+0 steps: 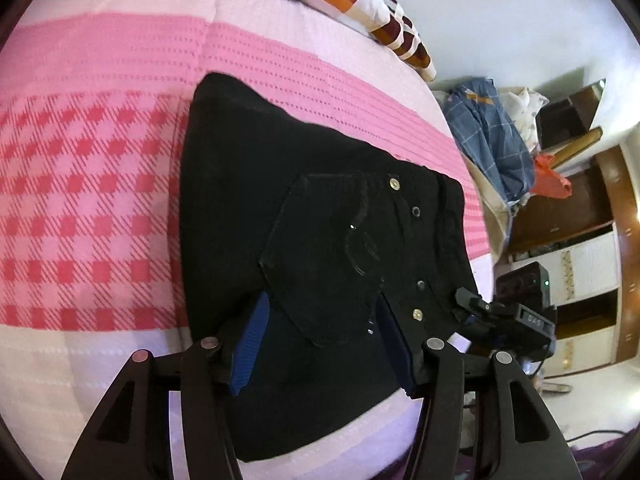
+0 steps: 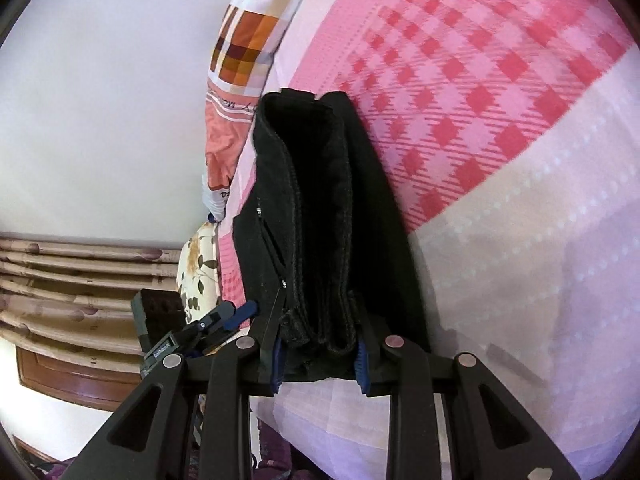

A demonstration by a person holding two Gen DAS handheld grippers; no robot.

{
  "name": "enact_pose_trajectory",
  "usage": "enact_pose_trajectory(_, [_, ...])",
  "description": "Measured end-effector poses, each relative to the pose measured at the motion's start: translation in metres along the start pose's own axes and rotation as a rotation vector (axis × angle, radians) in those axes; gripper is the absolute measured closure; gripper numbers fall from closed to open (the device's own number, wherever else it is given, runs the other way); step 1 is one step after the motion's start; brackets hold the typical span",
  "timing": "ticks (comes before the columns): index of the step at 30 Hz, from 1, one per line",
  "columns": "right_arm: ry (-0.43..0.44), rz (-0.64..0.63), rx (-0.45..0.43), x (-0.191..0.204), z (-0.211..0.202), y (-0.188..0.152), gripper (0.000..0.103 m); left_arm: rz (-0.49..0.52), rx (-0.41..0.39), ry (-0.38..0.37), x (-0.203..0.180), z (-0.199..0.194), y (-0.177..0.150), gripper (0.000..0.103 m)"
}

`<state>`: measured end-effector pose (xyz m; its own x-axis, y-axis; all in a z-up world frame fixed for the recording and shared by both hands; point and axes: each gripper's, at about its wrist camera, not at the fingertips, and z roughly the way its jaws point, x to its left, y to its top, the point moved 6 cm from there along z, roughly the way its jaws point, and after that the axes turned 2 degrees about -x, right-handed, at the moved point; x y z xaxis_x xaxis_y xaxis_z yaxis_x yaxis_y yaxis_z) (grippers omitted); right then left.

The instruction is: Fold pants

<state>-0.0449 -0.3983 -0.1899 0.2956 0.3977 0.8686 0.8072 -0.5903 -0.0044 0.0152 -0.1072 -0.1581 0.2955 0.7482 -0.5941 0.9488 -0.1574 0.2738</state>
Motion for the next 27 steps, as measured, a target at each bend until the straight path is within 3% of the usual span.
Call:
enact_pose_trajectory(10, [-0.021,-0.012,0.004,0.002,0.005,0.001,0.076,0.123,-0.146,0.173,0.004,-0.007,0.005,0.046])
enact_pose_trajectory(18, [-0.023,0.013,-0.007,-0.005,0.004,0.001,0.076,0.195,-0.175,0.343,0.008,-0.006,0.008,0.042])
enact_pose_trajectory(27, [-0.054,-0.007,-0.008,0.000,0.001,0.000,0.073,0.140,-0.254,0.422,0.017,-0.019,0.015,0.031])
